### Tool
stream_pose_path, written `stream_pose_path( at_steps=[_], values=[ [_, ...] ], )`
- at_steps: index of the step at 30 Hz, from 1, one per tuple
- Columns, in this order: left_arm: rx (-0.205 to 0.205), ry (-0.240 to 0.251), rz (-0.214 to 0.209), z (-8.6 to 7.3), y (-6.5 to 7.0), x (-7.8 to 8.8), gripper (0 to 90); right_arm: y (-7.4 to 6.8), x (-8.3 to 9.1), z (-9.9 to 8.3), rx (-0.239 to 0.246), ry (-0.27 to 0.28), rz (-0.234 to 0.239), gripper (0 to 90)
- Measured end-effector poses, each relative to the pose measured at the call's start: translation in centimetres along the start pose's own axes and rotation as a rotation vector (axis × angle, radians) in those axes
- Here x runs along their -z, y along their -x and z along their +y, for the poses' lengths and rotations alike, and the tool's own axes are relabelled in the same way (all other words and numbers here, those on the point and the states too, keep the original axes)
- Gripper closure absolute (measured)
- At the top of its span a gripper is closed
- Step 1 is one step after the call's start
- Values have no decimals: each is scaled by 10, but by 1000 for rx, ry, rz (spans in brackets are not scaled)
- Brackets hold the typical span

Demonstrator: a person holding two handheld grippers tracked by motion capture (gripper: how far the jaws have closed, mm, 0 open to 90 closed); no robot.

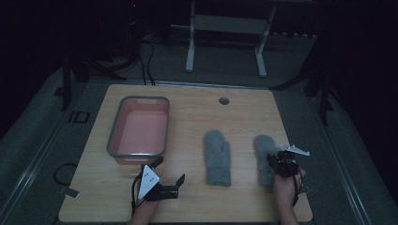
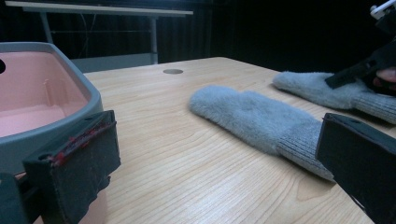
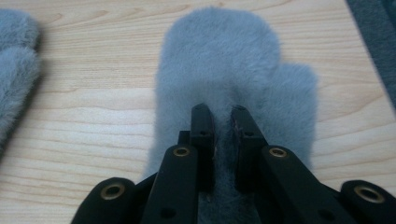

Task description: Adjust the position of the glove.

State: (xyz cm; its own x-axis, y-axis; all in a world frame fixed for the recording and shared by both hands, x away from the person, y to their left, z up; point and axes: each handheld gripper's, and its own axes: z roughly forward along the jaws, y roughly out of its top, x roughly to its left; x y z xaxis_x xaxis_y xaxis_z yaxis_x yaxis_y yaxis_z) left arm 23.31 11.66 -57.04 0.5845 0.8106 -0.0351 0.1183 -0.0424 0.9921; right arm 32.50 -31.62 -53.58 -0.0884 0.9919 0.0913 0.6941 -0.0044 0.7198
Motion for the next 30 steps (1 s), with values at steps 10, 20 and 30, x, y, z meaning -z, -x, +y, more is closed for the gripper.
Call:
stream_pose_path(
  at_steps=[10, 20, 30],
  values=[
    [-3, -2, -4, 0, 0, 0, 1, 3, 1, -1, 5, 18, 62, 625],
    [-2, -2, -3, 0, 0, 0, 1, 8, 13, 13, 234, 40, 155, 435],
    [3, -4, -6, 0, 0, 0, 1, 25, -5, 7, 247, 1, 186, 459]
  ],
)
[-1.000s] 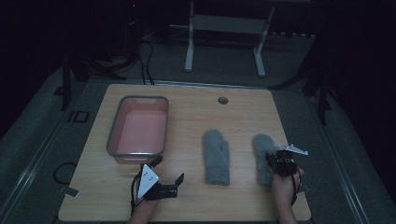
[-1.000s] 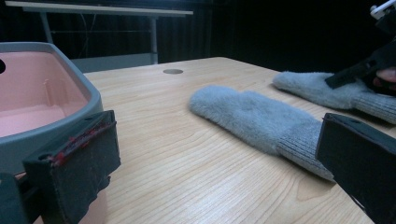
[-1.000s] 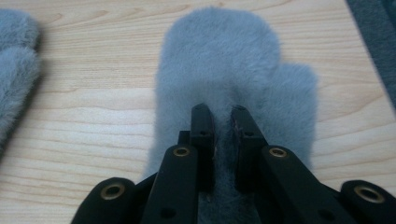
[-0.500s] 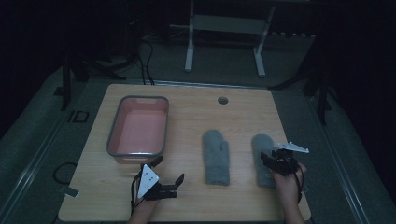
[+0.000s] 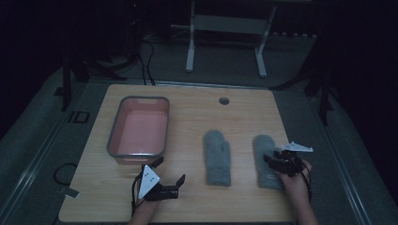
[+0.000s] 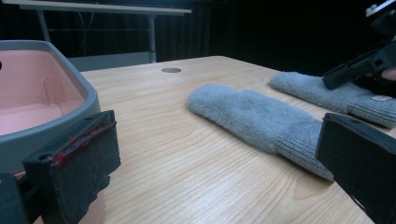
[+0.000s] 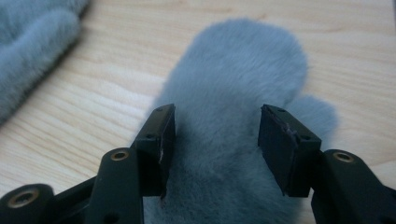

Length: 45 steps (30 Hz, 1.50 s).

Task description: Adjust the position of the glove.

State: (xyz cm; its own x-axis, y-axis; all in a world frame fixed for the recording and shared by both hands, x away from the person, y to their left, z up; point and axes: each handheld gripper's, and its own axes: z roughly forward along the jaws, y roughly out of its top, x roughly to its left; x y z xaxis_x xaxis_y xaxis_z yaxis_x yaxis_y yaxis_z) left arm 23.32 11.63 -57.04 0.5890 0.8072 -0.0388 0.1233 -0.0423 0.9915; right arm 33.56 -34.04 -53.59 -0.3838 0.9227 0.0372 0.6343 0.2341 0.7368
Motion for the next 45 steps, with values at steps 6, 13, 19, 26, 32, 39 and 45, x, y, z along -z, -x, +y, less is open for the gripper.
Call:
stream_pose_path(
  at_steps=[6, 13, 19, 26, 32, 39, 45],
  values=[
    [1, -1, -4, 0, 0, 0, 1, -4, -12, -6, 26, -54, -18, 426],
    [1, -2, -2, 0, 0, 0, 1, -5, -12, -10, 70, -50, 18, 467],
    [1, -3, 1, 0, 0, 0, 1, -13, -10, -10, 4, -42, -27, 745],
    [5, -1, 1, 0, 0, 0, 1, -17, 2, 0, -62, -11, -62, 793],
    [6, 0, 2, 0, 0, 0, 1, -20, 16, 15, -85, 17, -81, 794],
    [7, 0, 3, 0, 0, 0, 1, -36, 36, 44, -86, 74, -85, 794],
    [8, 0, 2, 0, 0, 0, 1, -54, 40, 62, -68, 87, -63, 794]
  ],
)
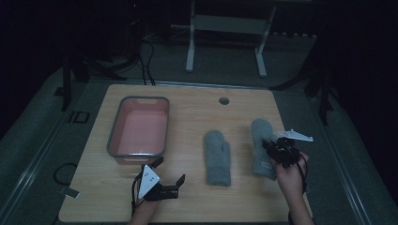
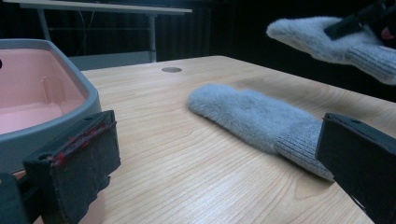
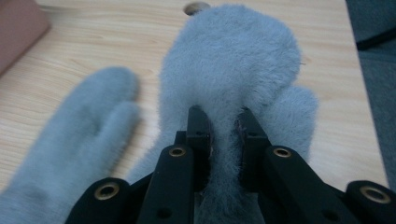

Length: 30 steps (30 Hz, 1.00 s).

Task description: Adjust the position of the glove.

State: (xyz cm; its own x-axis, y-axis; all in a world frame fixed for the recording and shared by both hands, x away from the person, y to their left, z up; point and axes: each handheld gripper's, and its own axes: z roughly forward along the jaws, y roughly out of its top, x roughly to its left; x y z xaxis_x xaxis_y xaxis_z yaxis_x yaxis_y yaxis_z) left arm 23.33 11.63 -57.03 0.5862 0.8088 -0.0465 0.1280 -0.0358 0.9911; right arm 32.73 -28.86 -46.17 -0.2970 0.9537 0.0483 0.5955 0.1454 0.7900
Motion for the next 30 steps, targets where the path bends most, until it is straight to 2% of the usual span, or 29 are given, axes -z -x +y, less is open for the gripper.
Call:
stream_pose_path(
  at_steps=[2, 11, 18, 24, 30],
  values=[
    [-2, 0, -1, 0, 0, 0, 1, -13, -2, 7, 14, 0, 17, 793],
    [-6, -2, -6, 0, 0, 0, 1, -56, -13, 19, 24, -3, 86, 793],
    [-10, -4, -9, 0, 0, 0, 1, -88, -27, 24, 51, -42, 126, 792],
    [-6, -4, -9, 0, 0, 0, 1, -104, -34, 26, 41, -60, 147, 791],
    [-5, -6, -10, 0, 0, 0, 1, -118, -48, 15, 18, -101, 159, 790]
  ],
)
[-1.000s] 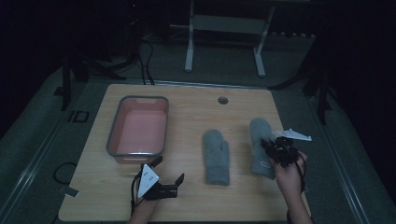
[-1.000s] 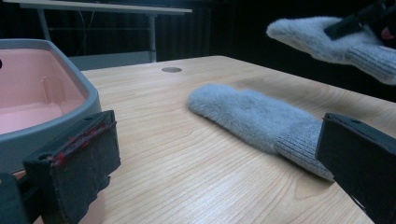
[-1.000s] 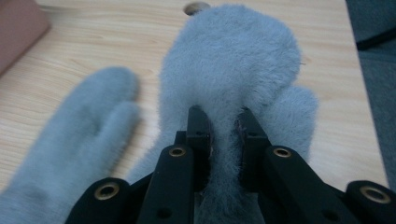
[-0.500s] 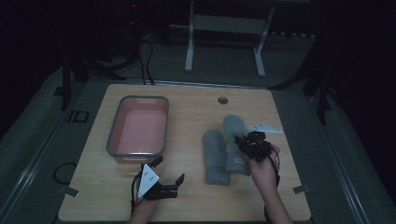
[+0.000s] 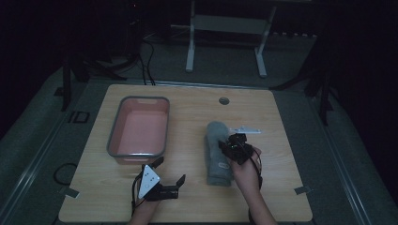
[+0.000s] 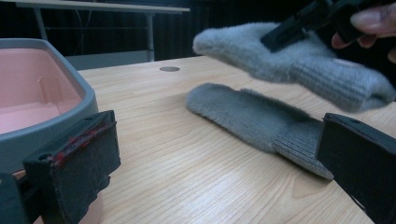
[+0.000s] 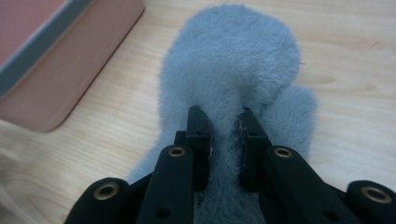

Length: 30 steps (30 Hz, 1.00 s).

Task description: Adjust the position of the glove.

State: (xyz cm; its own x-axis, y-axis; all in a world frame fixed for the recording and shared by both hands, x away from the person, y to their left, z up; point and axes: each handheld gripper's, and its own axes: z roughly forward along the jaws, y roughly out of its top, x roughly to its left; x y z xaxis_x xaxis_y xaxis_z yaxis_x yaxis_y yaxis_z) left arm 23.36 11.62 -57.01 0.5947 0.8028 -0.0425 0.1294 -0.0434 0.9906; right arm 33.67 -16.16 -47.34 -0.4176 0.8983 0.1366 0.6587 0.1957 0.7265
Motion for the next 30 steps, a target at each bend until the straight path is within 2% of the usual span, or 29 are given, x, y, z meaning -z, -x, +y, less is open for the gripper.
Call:
stream_pose_path(
  at_steps=[9, 15, 22, 25, 28, 30],
  values=[
    [2, -3, -2, 0, 0, 0, 1, -4, -20, -14, -1, -57, -6, 782],
    [4, -4, -2, 0, 0, 0, 1, -5, -30, -20, -6, -76, -10, 764],
    [5, -4, -4, 0, 0, 0, 1, -6, -41, -27, 12, -98, -12, 699],
    [8, -4, -5, 0, 0, 0, 1, -3, -44, -29, -6, -99, -8, 675],
    [8, -7, -6, 0, 0, 0, 1, -6, -46, -31, 19, -105, -8, 626],
    [5, -9, -7, 0, 0, 0, 1, -6, -46, -30, 14, -103, 12, 571]
  ],
)
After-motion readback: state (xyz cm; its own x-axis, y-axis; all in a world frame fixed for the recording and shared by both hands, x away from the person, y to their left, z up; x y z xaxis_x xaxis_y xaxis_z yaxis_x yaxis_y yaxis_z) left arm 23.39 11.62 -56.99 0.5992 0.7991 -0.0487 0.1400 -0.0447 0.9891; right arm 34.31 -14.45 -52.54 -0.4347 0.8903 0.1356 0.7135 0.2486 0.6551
